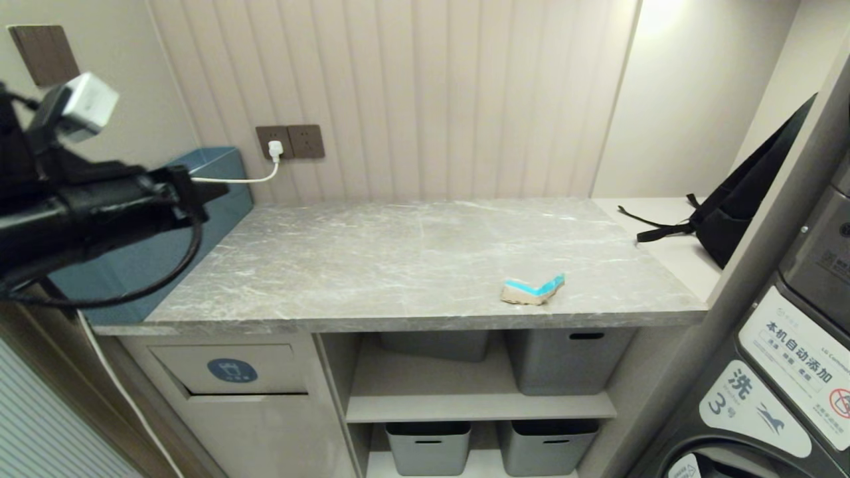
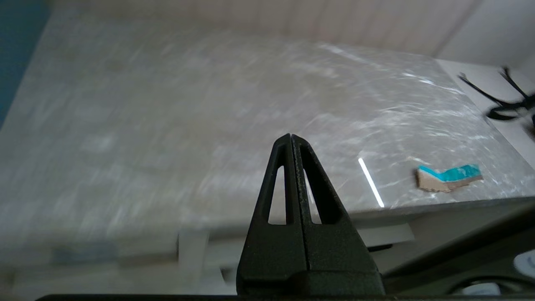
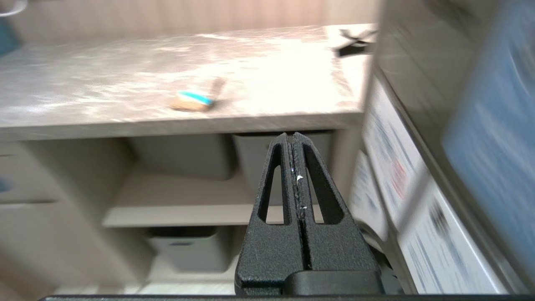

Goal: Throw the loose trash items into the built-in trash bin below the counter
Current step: Pick up the garbage

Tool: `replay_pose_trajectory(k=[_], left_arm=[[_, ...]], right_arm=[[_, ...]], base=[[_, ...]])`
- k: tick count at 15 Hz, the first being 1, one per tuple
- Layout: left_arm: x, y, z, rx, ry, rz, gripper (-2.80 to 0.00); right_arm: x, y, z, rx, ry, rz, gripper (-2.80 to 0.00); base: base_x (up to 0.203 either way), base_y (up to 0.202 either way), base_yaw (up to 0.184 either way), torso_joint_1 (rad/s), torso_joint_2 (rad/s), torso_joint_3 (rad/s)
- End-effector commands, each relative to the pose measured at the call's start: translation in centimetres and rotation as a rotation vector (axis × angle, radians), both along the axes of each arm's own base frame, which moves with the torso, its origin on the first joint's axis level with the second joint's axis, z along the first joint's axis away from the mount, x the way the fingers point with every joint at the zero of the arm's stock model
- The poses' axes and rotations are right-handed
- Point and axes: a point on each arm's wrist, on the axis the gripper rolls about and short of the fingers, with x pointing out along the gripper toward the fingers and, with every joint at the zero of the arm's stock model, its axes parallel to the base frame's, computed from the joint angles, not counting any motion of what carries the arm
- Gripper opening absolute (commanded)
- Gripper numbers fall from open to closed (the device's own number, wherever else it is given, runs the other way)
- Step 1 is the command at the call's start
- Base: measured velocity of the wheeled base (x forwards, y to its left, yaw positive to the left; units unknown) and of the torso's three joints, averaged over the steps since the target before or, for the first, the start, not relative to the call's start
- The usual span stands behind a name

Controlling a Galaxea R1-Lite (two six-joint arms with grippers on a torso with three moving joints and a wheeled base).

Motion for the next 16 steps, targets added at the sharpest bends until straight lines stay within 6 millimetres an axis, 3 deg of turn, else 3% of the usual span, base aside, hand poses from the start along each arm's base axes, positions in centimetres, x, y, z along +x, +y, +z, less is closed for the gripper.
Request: replay_pose_trajectory(k=[1,4,6,9,10,14,16], left_arm=[[-5.6,2.7,0.4,-0.097,-0.037,0.102,-2.80],[-5.4,3.3,1.4,-0.130,-0.048,0.139,-2.80],[-5.4,3.6,1.6,-0.128,-0.057,0.154,-2.80],[-5.7,3.8,1.8,-0.126,-0.068,0.172,-2.80],[-5.7,4.1,1.8,-0.125,-0.068,0.182,-2.80],[-5.7,4.1,1.5,-0.125,-0.057,0.183,-2.80],[-5.7,4.1,1.5,-0.125,-0.056,0.182,-2.80]], right_arm=[[6.5,0.1,3.1,0.010,0.207,0.063,-2.80],[14.9,1.7,3.9,-0.021,0.413,0.265,-2.80],[19.1,4.7,2.7,-0.075,0.499,0.371,-2.80],[24.3,7.8,-0.6,-0.100,0.584,0.405,-2.80],[25.8,8.5,-1.7,-0.093,0.600,0.405,0.00],[31.2,10.5,-3.4,0.031,0.563,0.369,0.00],[33.6,9.5,-3.6,0.083,0.569,0.308,0.00]], base=[[0.000,0.000,0.000,0.000,0.00,0.000],[0.000,0.000,0.000,0.000,0.00,0.000],[0.000,0.000,0.000,0.000,0.00,0.000],[0.000,0.000,0.000,0.000,0.00,0.000],[0.000,0.000,0.000,0.000,0.00,0.000],[0.000,0.000,0.000,0.000,0.00,0.000],[0.000,0.000,0.000,0.000,0.00,0.000]])
